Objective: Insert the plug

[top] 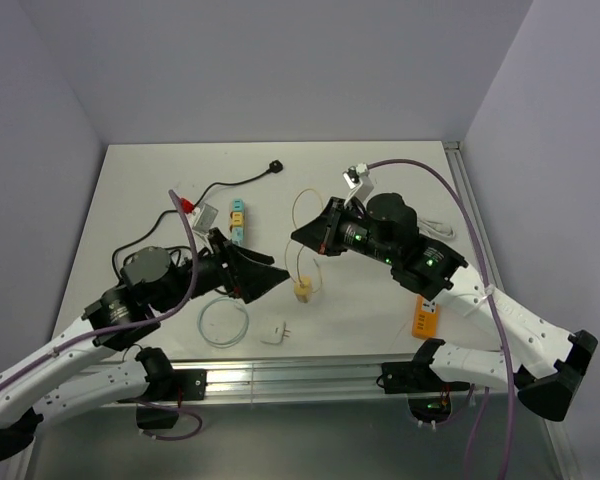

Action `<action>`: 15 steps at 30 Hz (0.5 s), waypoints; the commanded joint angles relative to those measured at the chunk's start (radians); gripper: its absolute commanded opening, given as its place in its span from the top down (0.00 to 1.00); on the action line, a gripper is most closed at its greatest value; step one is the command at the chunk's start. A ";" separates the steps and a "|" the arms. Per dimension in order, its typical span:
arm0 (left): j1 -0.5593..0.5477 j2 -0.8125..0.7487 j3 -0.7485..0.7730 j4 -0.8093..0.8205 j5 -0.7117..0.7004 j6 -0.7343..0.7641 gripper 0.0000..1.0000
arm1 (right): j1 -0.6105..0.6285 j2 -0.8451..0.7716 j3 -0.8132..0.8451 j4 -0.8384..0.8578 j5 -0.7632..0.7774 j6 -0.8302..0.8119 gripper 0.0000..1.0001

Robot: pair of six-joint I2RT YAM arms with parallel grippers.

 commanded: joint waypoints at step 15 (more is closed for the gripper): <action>-0.385 0.295 0.326 -0.350 -0.513 0.673 0.12 | -0.006 -0.074 0.127 -0.137 0.055 0.047 1.00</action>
